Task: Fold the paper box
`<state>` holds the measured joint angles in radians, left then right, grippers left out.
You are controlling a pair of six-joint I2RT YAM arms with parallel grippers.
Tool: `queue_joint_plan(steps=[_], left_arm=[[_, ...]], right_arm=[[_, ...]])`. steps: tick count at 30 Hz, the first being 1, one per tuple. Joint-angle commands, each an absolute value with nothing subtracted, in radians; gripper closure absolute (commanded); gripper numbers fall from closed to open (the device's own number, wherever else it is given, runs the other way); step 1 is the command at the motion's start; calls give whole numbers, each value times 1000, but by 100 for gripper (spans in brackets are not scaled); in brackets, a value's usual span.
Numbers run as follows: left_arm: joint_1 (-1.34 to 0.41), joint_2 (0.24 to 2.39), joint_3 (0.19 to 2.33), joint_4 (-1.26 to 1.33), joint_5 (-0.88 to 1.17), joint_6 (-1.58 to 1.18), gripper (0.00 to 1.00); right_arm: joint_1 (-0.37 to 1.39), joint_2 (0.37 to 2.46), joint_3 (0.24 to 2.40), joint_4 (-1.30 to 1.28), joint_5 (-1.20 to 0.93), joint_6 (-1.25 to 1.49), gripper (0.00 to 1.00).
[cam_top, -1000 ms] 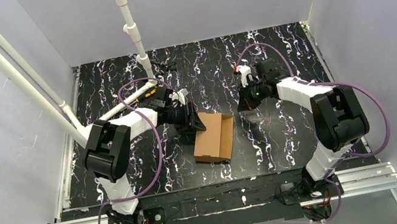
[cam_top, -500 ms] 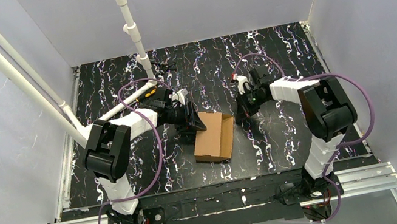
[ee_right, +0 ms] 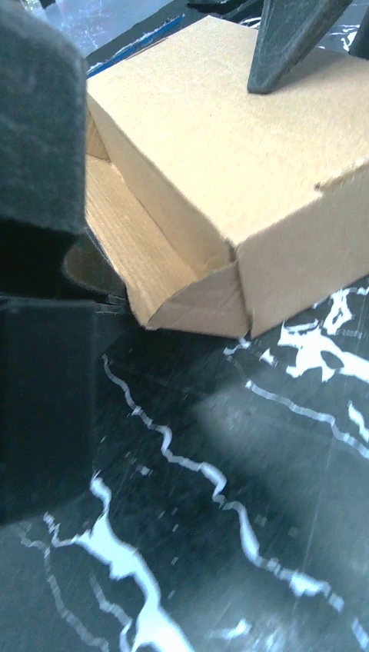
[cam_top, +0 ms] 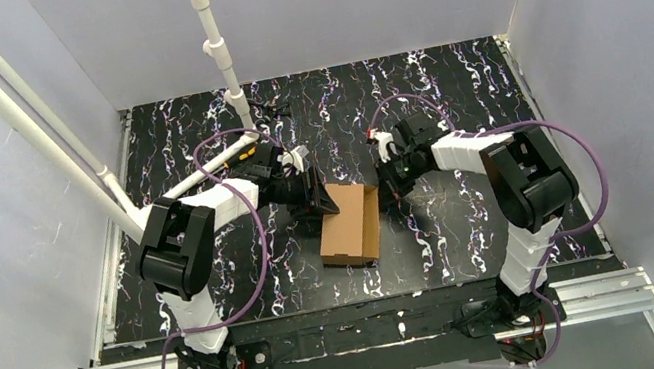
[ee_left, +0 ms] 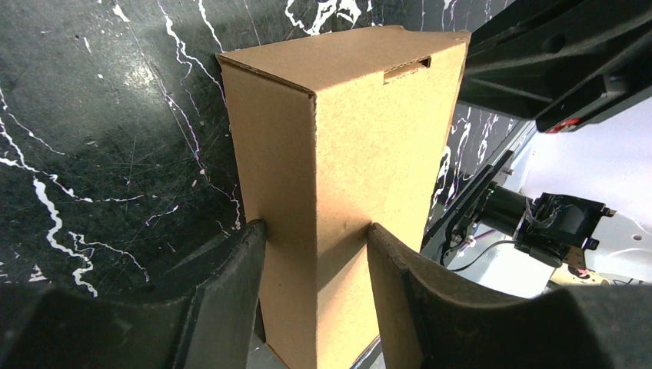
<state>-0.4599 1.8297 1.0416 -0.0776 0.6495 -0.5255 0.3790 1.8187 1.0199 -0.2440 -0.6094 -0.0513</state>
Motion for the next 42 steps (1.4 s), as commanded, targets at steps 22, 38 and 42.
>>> queue_joint_plan(steps=[22,38,42], left_arm=[[-509,1861,1033,29,582,-665,50],[-453,1618,977,-70,302,-669,27],[-453,1528,903,-47,304,-674,26]], right_arm=[[585,1837,1179,-252,-414,-141,99],[451,1783,1152,-352,-339,-288,96],[420,1762,1156,-413,-414,-350,96]])
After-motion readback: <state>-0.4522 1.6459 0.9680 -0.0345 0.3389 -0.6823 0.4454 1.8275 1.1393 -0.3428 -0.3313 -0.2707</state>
